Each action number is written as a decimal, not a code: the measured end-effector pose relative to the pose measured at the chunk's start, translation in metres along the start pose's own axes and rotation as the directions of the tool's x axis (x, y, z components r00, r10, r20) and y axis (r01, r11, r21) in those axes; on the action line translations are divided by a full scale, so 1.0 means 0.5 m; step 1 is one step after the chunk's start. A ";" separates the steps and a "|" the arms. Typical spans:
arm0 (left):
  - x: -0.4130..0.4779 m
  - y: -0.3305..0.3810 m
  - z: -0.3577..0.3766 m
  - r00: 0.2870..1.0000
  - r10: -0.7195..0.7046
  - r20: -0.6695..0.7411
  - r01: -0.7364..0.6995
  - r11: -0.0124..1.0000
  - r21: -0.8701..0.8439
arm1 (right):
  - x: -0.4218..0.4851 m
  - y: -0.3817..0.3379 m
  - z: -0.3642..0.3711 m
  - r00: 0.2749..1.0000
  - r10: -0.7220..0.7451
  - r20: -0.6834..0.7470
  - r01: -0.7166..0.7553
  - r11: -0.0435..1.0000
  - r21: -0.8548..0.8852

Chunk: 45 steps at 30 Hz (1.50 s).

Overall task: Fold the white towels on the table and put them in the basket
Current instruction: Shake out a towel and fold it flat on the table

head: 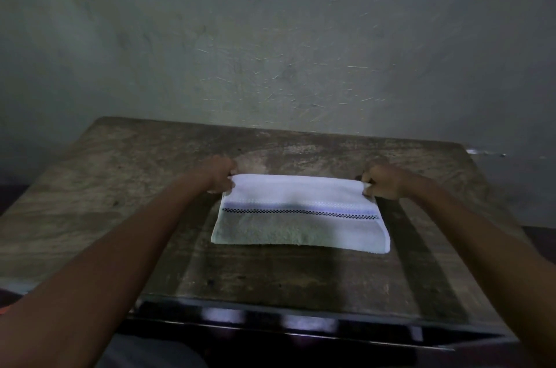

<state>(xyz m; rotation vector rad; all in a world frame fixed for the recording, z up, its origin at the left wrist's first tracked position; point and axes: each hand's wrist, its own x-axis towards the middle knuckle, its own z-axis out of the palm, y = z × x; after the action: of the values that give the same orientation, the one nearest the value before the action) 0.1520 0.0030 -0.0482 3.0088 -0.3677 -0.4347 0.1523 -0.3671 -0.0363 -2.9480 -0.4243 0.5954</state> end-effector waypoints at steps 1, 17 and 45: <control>0.000 0.003 -0.005 0.999 0.011 0.037 -0.013 0.999 0.039 | -0.010 -0.005 -0.009 0.999 -0.016 0.046 0.016 1.000 0.007; -0.154 0.018 -0.313 0.973 0.130 -0.190 -0.199 0.892 -0.406 | -0.214 -0.015 -0.276 0.983 -0.041 -0.176 0.096 0.945 0.312; -0.253 -0.007 0.108 0.853 0.196 -0.484 -0.315 0.933 -0.176 | -0.254 -0.010 0.159 0.834 -0.016 -0.552 0.249 0.903 0.350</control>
<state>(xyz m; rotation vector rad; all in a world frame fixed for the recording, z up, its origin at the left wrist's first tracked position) 0.0197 0.0352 -0.0661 2.6420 -0.6090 0.2414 0.0073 -0.3958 -0.0621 -2.4901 -0.3810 -0.1652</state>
